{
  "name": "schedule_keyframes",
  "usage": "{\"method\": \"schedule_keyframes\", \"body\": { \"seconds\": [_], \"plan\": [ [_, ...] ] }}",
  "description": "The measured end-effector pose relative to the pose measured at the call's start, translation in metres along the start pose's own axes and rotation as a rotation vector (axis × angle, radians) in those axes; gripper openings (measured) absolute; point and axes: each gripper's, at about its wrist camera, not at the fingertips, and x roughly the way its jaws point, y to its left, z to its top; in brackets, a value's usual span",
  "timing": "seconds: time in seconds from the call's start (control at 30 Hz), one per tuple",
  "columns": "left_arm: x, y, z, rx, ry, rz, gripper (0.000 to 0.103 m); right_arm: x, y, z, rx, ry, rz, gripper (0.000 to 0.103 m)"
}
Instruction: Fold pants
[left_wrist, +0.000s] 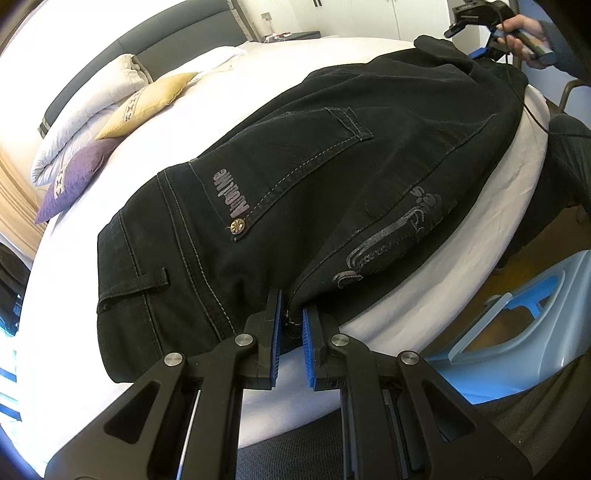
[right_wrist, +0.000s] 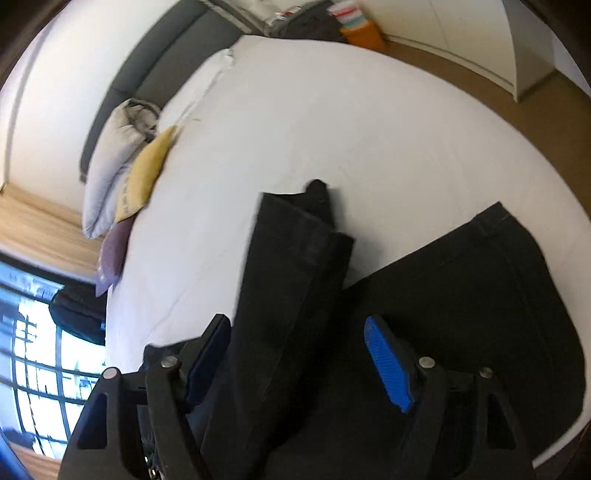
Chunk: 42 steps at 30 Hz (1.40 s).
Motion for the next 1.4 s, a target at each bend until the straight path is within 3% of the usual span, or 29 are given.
{"method": "schedule_keyframes", "body": {
  "seconds": [0.1, 0.17, 0.2, 0.27, 0.33, 0.47, 0.63, 0.77, 0.87, 1.03, 1.4],
  "plan": [
    [0.0, 0.003, -0.001, -0.001, 0.002, 0.0, 0.011, 0.011, -0.006, 0.008, 0.047, -0.008, 0.021, 0.072],
    [0.001, 0.005, -0.001, -0.004, 0.003, -0.001, 0.011, 0.015, -0.008, 0.012, 0.066, -0.023, 0.058, 0.051],
    [0.001, 0.005, 0.0, -0.004, 0.004, 0.0, 0.011, 0.017, -0.008, 0.013, 0.079, -0.022, 0.07, 0.047],
    [0.002, 0.005, 0.001, -0.003, 0.007, 0.002, 0.011, 0.02, -0.012, 0.021, 0.097, -0.031, 0.064, 0.026],
    [0.003, 0.006, 0.002, -0.001, 0.01, 0.003, 0.011, 0.021, -0.01, 0.027, 0.076, -0.041, 0.052, 0.012],
    [0.004, 0.004, 0.002, 0.0, 0.013, 0.006, 0.011, 0.01, -0.003, 0.024, 0.019, -0.083, 0.042, 0.009],
    [0.005, 0.004, 0.003, 0.001, 0.016, 0.012, 0.011, -0.031, -0.013, 0.012, 0.036, -0.179, 0.092, 0.008],
    [0.005, -0.001, 0.004, 0.003, 0.021, 0.031, 0.011, -0.073, -0.033, -0.015, 0.078, -0.265, 0.113, 0.007],
    [0.006, -0.008, 0.006, 0.013, 0.025, 0.054, 0.011, -0.096, -0.065, -0.045, 0.143, -0.306, 0.071, 0.007],
    [0.007, -0.015, 0.009, 0.009, 0.037, 0.08, 0.011, -0.093, -0.126, -0.087, 0.284, -0.269, 0.007, 0.007],
    [0.012, -0.033, 0.025, 0.004, 0.071, 0.116, 0.011, -0.096, -0.135, -0.093, 0.276, -0.239, -0.009, 0.007]
  ]
}}
